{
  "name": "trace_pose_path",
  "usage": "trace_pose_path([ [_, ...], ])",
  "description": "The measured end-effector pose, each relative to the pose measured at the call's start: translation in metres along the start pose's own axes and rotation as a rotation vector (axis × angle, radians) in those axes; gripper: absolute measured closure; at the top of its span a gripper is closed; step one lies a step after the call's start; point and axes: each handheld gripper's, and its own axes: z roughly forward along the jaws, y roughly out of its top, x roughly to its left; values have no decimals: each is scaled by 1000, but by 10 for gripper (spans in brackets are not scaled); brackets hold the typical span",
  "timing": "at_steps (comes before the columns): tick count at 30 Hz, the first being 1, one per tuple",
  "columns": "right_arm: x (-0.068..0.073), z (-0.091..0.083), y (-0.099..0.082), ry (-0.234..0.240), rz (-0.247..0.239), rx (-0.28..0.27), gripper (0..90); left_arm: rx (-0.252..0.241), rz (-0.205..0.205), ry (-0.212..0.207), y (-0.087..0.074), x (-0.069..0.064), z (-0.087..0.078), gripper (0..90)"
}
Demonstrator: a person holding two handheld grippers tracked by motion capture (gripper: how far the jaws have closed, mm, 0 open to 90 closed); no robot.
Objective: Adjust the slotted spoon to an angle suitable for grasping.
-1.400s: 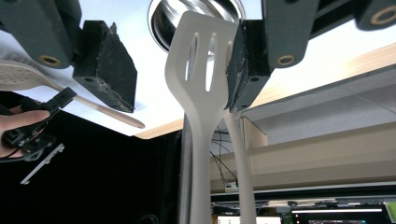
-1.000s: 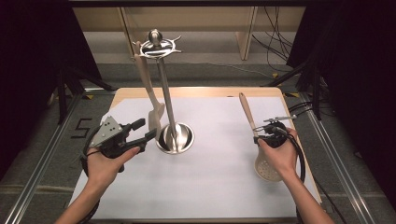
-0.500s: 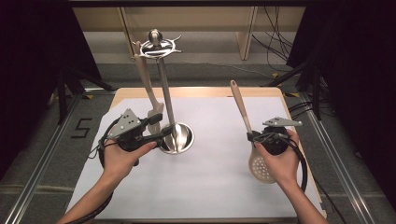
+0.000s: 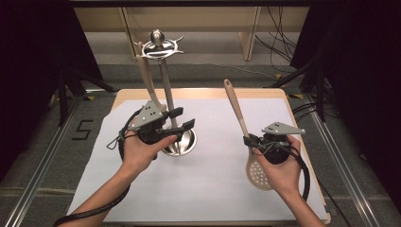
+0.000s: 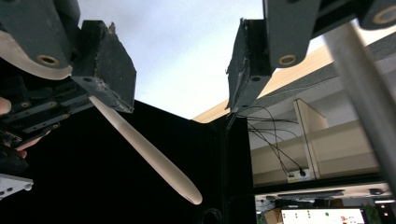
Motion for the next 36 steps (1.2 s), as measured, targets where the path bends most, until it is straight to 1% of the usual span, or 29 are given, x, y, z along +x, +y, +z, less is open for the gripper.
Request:
trace_pose_path([
  [2, 3, -2, 1, 4, 0, -14, 794, 4, 5, -3, 2, -1, 3, 412],
  [3, 2, -3, 2, 1, -28, -20, 794, 6, 6, -3, 2, -1, 5, 412],
  [4, 2, -3, 3, 0, -32, -28, 794, 6, 3, -5, 3, -1, 6, 411],
  [5, 4, -4, 4, 13, -15, -30, 794, 7, 3, -5, 3, -2, 7, 411],
  [6, 7, -6, 4, 8, 1, -17, 794, 4, 0, -8, 4, -2, 9, 411],
  [7, 7, -5, 4, 10, -14, -34, 794, 6, -1, -9, 4, -2, 10, 411],
  [8, 7, -7, 5, 11, -16, -23, 794, 5, -2, -9, 5, -2, 11, 410],
  [9, 7, -6, 6, 17, -34, -36, 794, 4, -3, -10, 6, -1, 12, 410],
  [10, 8, -7, 6, 18, -34, -31, 794, 0, -6, -12, 7, -1, 13, 409],
  [11, 9, -6, 6, 20, -30, -44, 794, -1, -6, -9, 8, -1, 14, 409],
  [12, 12, -8, 7, 18, -11, -42, 794, -3, -8, -13, 9, -1, 15, 409],
  [13, 11, -7, 8, 26, -42, -48, 794, -2, -7, -13, 10, -1, 16, 409],
  [14, 13, -7, 8, 23, -33, -44, 794, -3, -5, -15, 11, -1, 17, 408],
  [15, 14, -8, 9, 19, -42, -54, 794, -4, -8, -15, 12, -2, 18, 408],
  [16, 13, -8, 10, 20, -63, -46, 794, -1, -9, -15, 13, -2, 19, 408],
  [17, 16, -9, 10, 25, -36, -36, 794, 0, -10, -14, 14, -2, 20, 407],
  [19, 16, -7, 10, 27, -52, -55, 794, 6, -12, -18, 15, -2, 24, 406],
  [20, 16, -7, 11, 28, -56, -46, 794, 8, -17, -23, 15, -3, 27, 406],
  [21, 19, -8, 12, 33, -38, -43, 794, 10, -18, -27, 16, -3, 29, 405],
  [22, 19, -7, 11, 30, -49, -55, 794, 16, -17, -25, 16, -4, 31, 403],
  [23, 20, -7, 12, 34, -51, -50, 794, 14, -19, -31, 16, -4, 34, 401],
  [24, 21, -8, 12, 26, -66, -62, 794, 13, -30, -36, 16, -5, 37, 400],
  [26, 22, -8, 13, 46, -69, -50, 794, 21, -34, -44, 16, -6, 41, 398],
  [28, 24, -8, 13, 39, -73, -61, 794, 24, -43, -57, 17, -8, 45, 394],
  [29, 24, -8, 14, 41, -77, -64, 794, 26, -18, -70, 17, -7, 47, 393],
  [30, 25, -6, 14, 50, -87, -79, 794, 26, -24, -76, 18, -8, 49, 392],
  [33, 29, -8, 15, 47, -77, -63, 794, 24, -34, -91, 20, -11, 53, 390],
  [35, 29, -7, 16, 55, -105, -72, 794, 19, -37, -99, 21, -13, 54, 388],
  [36, 30, -8, 16, 54, -106, -72, 794, 16, -44, -103, 22, -14, 55, 387],
])
